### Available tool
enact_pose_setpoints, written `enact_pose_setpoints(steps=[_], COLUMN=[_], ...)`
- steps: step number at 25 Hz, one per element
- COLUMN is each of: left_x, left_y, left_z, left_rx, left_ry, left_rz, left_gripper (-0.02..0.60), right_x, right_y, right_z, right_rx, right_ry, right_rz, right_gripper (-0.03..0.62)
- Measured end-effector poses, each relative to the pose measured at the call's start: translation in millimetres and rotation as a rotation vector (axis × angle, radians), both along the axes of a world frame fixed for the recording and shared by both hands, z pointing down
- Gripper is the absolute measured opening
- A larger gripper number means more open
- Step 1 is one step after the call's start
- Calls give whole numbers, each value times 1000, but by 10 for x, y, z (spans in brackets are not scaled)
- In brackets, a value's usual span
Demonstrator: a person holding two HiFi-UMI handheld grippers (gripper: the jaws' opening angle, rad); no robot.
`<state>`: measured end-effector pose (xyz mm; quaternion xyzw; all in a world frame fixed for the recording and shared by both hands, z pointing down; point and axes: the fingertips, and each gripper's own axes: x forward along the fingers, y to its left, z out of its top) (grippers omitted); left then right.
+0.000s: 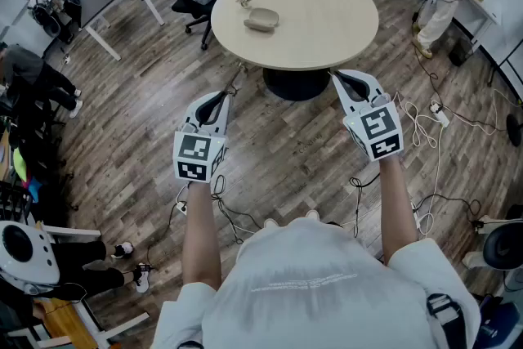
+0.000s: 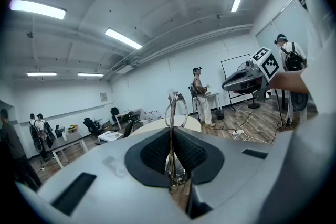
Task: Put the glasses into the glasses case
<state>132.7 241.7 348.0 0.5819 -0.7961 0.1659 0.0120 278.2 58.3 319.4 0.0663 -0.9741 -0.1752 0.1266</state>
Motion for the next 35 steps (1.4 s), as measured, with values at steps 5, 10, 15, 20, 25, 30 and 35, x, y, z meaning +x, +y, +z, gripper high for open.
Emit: enact_pose_setpoints(steps=[5, 10, 15, 20, 25, 30, 35], left_x=[73, 131, 225, 280, 118, -223, -845], left_y=[-66, -152, -228, -366, -499, -673, -896], left_z=[62, 86, 173, 281, 365, 580, 648], left_rx=[-11, -27, -28, -43, -45, -47, -30], left_ry=[2, -2, 18, 37, 45, 84, 104], left_rz=[-6, -24, -77, -99, -109, -107, -94], left_gripper=[25, 25, 25, 25, 25, 25, 25], right_x=[53, 113, 212, 219, 58, -254, -794], right_y=[-77, -224, -370, -526, -689, -847, -1082], right_z=[61, 11, 49, 155, 324, 500, 473], right_rx=[-1, -20, -89, -125, -101, -106, -109], right_ry=[-2, -49, -80, -51, -2, 31, 18], right_rz=[-13, -28, -100, -138, -135, -128, -105], right_gripper=[2, 2, 2, 2, 2, 2, 2])
